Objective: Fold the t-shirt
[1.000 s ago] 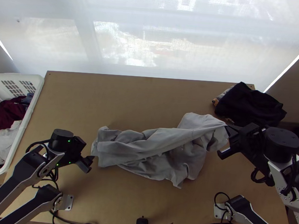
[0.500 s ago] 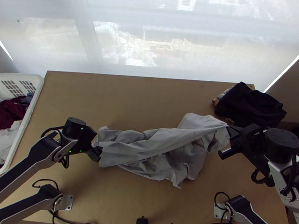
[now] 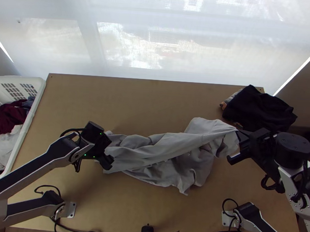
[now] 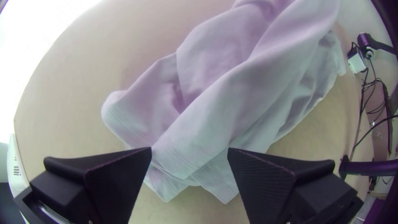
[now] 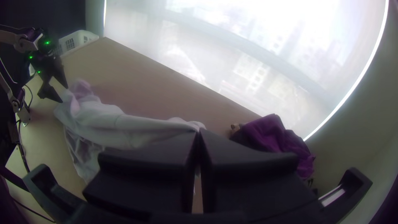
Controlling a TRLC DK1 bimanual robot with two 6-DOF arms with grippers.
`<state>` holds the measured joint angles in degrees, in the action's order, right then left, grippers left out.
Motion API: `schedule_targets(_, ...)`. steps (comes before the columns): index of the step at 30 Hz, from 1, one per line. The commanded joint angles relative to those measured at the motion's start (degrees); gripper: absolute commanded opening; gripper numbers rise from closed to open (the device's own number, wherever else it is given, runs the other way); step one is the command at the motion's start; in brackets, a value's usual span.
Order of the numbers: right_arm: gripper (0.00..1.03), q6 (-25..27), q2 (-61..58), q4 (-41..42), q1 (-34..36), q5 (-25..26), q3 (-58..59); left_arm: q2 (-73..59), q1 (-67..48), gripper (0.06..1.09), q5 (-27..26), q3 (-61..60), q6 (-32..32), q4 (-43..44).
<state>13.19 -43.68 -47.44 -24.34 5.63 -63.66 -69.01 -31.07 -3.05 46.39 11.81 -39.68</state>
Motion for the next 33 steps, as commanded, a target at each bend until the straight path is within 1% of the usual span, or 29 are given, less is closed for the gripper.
schedule_targets(1,0.03,0.2,0.0,-0.1,0.1,0.3,-0.3,-3.8,-0.7,0.88,0.0,-0.8,0.6,0.0)
schedule_targets(2,0.03,0.2,0.0,-0.1,0.0,0.3,-0.4,-4.2,-0.7,0.80,-0.1,-0.8,1.0,0.0)
schedule_targets(7,0.03,0.2,0.1,-0.2,0.3,0.3,-0.6,-4.7,-0.4,0.31,-0.8,-0.6,2.1,-0.1)
schedule_targets(9,0.03,0.2,0.1,-0.2,0.3,0.3,-0.7,-4.6,0.1,0.15,-0.8,-0.4,2.4,-0.1)
schedule_targets(10,0.03,0.2,0.2,-0.2,0.4,0.3,-0.7,-4.4,0.6,0.09,-0.8,-0.2,2.5,-0.4)
schedule_targets(15,0.03,0.2,0.7,-0.5,0.9,0.3,-1.0,-1.5,2.6,0.09,-0.8,1.2,3.6,-1.9)
schedule_targets(18,0.03,0.2,0.8,-0.9,1.0,0.3,-2.1,1.4,4.3,0.09,-0.8,5.0,3.7,-4.2)
schedule_targets(21,0.03,0.2,0.5,-0.9,1.1,0.3,-4.2,4.5,5.9,0.09,-0.8,11.4,4.0,-7.1)
schedule_targets(27,0.03,0.5,-2.0,-1.0,1.2,0.4,-12.0,8.7,9.0,0.09,-0.3,23.7,4.4,-12.1)
schedule_targets(31,0.03,1.8,-4.2,-0.9,1.2,1.0,-18.5,11.4,10.9,0.09,0.4,30.1,4.7,-13.7)
schedule_targets(33,0.03,3.2,-4.8,-0.7,1.1,1.2,-21.1,12.4,11.7,0.09,0.8,32.8,4.8,-13.7)
